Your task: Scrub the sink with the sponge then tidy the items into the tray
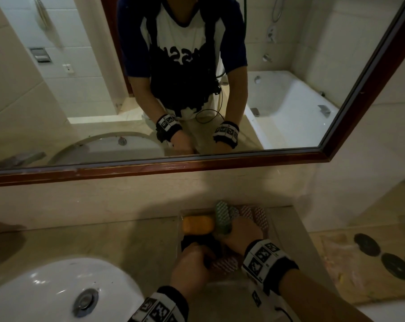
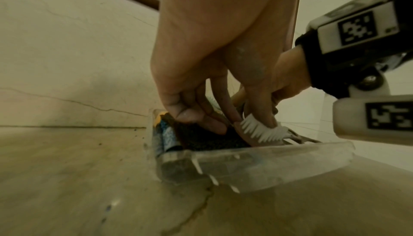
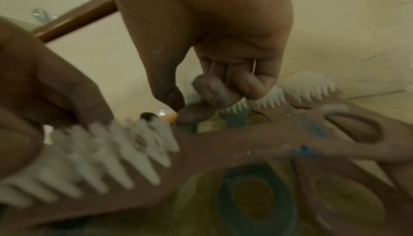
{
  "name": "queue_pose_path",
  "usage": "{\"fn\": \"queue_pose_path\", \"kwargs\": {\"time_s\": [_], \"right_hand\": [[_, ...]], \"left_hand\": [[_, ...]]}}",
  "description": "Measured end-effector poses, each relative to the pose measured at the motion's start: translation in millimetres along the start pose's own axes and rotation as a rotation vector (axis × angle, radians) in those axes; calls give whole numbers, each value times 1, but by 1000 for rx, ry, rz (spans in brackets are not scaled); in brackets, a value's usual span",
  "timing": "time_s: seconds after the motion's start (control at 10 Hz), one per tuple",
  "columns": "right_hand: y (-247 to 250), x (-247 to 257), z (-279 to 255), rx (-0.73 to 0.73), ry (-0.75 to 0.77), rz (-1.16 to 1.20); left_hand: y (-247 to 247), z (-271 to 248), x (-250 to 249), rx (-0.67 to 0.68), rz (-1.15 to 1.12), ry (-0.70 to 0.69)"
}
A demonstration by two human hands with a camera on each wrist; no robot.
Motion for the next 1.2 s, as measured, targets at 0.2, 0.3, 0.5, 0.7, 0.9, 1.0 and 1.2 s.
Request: {"fn": "queue_pose_path", "kwargs": {"time_s": [0.2,0.3,0.5,0.7,0.9,1.0,1.2], "right_hand": [[-10,-10,5,-15,-36,88],[-10,-13,6,-29,-10,74],[18,-29,3,35,-1,2],[28,-66,-23,342,107,-150],[28,-65,-37,304,93,-141],[35,-59,-42,248,91,-179],[70,-55,-77,106,50,-147]], "left_hand": [[-3,1,5,-13,22,-12],[-5,3,6,-10,29,-12],[-9,11,4,-7,43,-6],[-21,19,-6,-17,125,-52],[-14,13,-13,-20,177,-27],[5,6,-19,-21,207,-41],[65,-19,-33,-174,230,-75]]}}
Point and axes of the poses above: each hand's wrist, its own z-axis towards the middle knuckle, its own y-axis out of the back of the hand, x = y × z, the point moved 4 cm from there along z, towards the middle knuckle, and after that the axes turned 3 degrees about -x, right-handed, at the moved point
